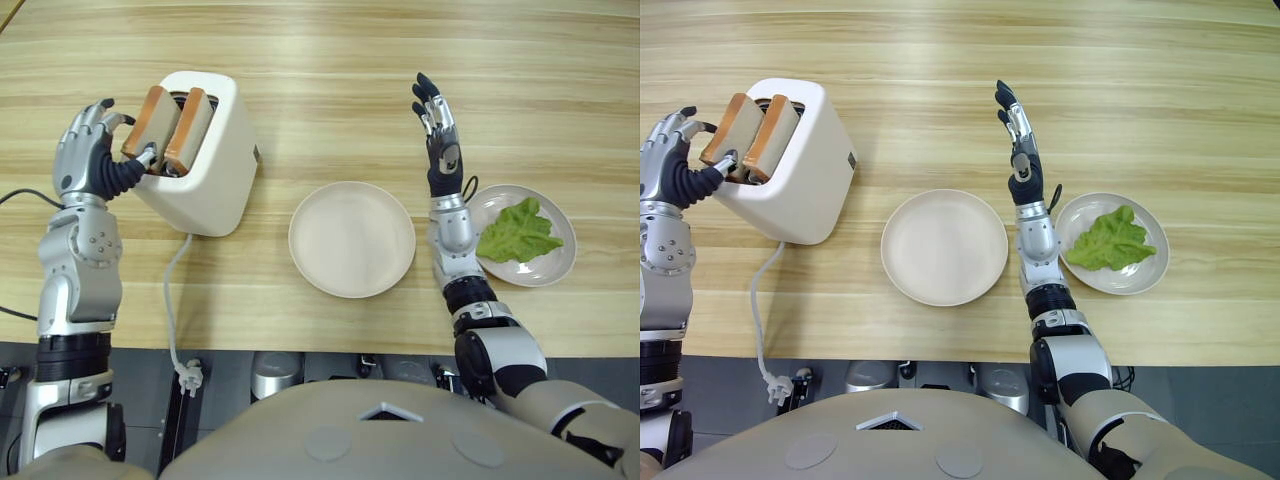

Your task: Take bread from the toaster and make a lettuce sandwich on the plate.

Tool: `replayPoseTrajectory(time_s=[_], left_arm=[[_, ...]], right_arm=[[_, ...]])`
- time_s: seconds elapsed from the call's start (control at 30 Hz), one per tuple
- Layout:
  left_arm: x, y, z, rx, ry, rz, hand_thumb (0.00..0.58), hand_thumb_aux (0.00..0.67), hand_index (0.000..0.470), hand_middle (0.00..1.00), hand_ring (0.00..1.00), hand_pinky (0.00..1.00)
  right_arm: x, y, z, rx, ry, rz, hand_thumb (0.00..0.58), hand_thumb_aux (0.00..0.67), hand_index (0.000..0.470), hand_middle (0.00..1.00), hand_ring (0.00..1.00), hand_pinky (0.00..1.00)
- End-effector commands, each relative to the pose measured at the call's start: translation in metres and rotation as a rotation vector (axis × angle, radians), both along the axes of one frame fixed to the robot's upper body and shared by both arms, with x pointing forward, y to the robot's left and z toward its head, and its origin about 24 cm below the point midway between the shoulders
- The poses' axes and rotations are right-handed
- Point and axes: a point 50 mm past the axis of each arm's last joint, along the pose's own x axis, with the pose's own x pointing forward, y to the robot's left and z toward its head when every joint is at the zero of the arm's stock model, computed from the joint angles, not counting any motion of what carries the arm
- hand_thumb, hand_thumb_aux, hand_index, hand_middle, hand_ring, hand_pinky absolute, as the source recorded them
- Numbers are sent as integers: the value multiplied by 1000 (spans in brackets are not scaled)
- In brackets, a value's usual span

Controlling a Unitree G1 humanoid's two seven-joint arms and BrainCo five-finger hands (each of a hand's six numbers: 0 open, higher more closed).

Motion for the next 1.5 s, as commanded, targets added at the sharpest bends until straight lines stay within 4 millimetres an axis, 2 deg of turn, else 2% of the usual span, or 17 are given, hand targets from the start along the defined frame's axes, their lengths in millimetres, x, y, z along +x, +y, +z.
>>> replayPoseTrajectory(time_s=[0.03, 0.1, 0.13, 0.17, 0.2, 0.47, 0.5, 0.53, 0.57, 0.73, 0.83, 0.93, 1.03, 1.13, 1.23, 1.4, 1.5], left_arm=[[0, -5, -5, -1, 27, -19, 480, 391, 269, 0, 0, 0], [0, -5, -4, 0, 17, -18, 485, 399, 274, 0, 0, 0], [0, -5, -3, 0, 10, -16, 536, 486, 334, 0, 0, 0], [0, -4, -1, -2, -1, -12, 536, 486, 334, 0, 0, 0], [0, -3, 1, -1, -13, -7, 580, 670, 460, 0, 0, 0], [-1, 4, 39, 30, -231, 25, 580, 670, 460, 0, 0, 0], [-2, 2, 45, 30, -267, 18, 580, 670, 460, 165, 165, 165], [-2, 0, 52, 33, -299, 11, 580, 670, 460, 647, 647, 647], [-3, -1, 59, 36, -337, 5, 580, 670, 460, 1000, 1000, 1000], [-9, -7, 93, 28, -498, -25, 580, 670, 460, 1000, 1000, 1000], [-15, -16, 120, 2, -643, -82, 580, 670, 460, 1000, 1000, 1000], [-15, -35, 139, -91, -713, -214, 580, 670, 460, 1000, 1000, 1000], [-10, -60, 142, -237, -673, -394, 580, 670, 460, 1000, 1000, 1000], [-4, -81, 137, -384, -583, -551, 580, 670, 460, 1000, 1000, 1000], [4, -102, 118, -528, -420, -692, 580, 670, 460, 1000, 1000, 1000], [21, -143, 56, -700, 16, -867, 580, 670, 460, 1000, 1000, 1000], [26, -153, 26, -777, 179, -899, 580, 670, 460, 1000, 1000, 1000]], right_arm=[[1, 1, -3, -8, 17, 4, 0, 0, 0, 0, 0, 0], [1, 1, -3, -10, 17, 2, 0, 0, 0, 0, 0, 0], [1, 1, -3, -10, 17, 2, 0, 0, 0, 0, 0, 0], [1, 1, -3, -10, 17, 2, 0, 0, 0, 0, 0, 0], [1, 1, -3, -10, 18, 1, 0, 0, 0, 0, 0, 0], [1, 2, -5, -17, 24, 5, 0, 0, 0, 0, 0, 0], [1, 2, -5, -18, 26, 4, 0, 0, 0, 0, 0, 0], [2, 2, -5, -19, 26, 4, 0, 0, 0, 0, 0, 0], [2, 2, -5, -19, 27, 4, 0, 0, 0, 0, 0, 0], [3, -1, -5, -19, 24, -9, 0, 0, 0, 0, 0, 0], [4, -6, 0, -7, 3, -35, 0, 0, 0, 0, 0, 0], [5, -19, 10, -2, -47, -83, 0, 0, 0, 0, 0, 0], [3, -38, 23, -27, -118, -147, 0, 0, 0, 0, 0, 0], [-4, -61, 35, -134, -190, -208, 0, 0, 0, 0, 0, 0], [-11, -91, 38, -246, -183, -287, 0, 0, 0, 0, 0, 0], [-28, -145, 40, -413, -125, -406, 0, 0, 0, 0, 0, 0], [-40, -175, 41, -444, -92, -494, 0, 0, 0, 0, 0, 0]])
